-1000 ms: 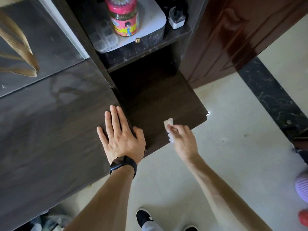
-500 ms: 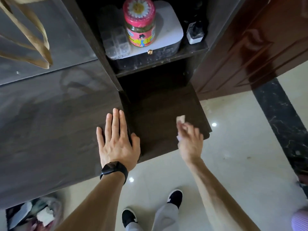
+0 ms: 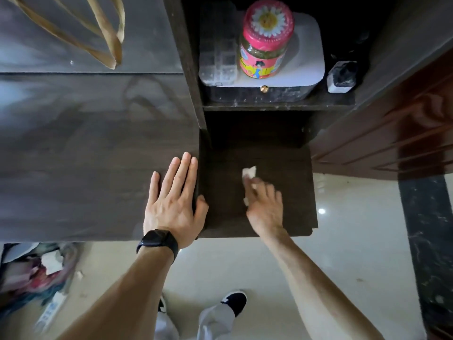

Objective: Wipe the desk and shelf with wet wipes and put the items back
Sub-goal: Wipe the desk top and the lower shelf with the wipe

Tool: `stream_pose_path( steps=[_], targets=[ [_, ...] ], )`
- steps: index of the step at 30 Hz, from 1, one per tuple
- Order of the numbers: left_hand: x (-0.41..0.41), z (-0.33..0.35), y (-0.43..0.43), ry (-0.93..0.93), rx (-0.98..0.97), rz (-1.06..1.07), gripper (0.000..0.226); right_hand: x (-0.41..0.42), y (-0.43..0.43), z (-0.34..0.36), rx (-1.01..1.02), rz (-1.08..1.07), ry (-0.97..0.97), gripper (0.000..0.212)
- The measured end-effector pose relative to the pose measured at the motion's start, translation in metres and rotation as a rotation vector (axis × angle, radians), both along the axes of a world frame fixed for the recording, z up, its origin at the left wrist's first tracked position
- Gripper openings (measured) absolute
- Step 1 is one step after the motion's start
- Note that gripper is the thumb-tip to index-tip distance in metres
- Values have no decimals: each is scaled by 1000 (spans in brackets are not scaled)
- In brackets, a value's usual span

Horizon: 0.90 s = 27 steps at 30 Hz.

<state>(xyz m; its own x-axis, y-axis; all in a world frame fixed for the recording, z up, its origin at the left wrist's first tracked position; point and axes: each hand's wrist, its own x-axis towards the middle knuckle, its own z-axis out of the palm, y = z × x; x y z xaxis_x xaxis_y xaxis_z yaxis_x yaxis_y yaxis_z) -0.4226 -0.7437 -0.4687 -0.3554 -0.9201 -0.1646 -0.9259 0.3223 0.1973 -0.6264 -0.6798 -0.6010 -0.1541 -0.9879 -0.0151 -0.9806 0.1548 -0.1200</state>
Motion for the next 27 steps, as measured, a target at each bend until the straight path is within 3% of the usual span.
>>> stream_pose_path(
  steps=[2, 4, 6, 9, 12, 14, 19, 27],
  targets=[
    [0, 0, 0, 0, 6, -1, 72, -35, -17, 1, 78, -253, -4, 64],
    [0, 1, -1, 2, 6, -4, 72, -41, -37, 3, 93, -339, -53, 65],
    [1, 1, -1, 1, 9, -1, 72, -16, -53, 2, 110, -243, -117, 66],
    [2, 1, 0, -1, 5, 5, 74, 44, -54, 2, 186, 117, -112, 72],
    [0, 2, -1, -13, 9, 7, 74, 37, -46, 5, 284, 281, -95, 68],
    [-1, 3, -1, -19, 17, 10, 73, -1, -39, 7, 315, 168, -91, 62],
    [-2, 5, 0, -10, 28, 22, 73, -77, 7, 16, 376, -453, -107, 61],
    [-2, 3, 1, -4, 28, 22, 74, -1, 69, 15, 313, -358, -132, 74]
  ],
)
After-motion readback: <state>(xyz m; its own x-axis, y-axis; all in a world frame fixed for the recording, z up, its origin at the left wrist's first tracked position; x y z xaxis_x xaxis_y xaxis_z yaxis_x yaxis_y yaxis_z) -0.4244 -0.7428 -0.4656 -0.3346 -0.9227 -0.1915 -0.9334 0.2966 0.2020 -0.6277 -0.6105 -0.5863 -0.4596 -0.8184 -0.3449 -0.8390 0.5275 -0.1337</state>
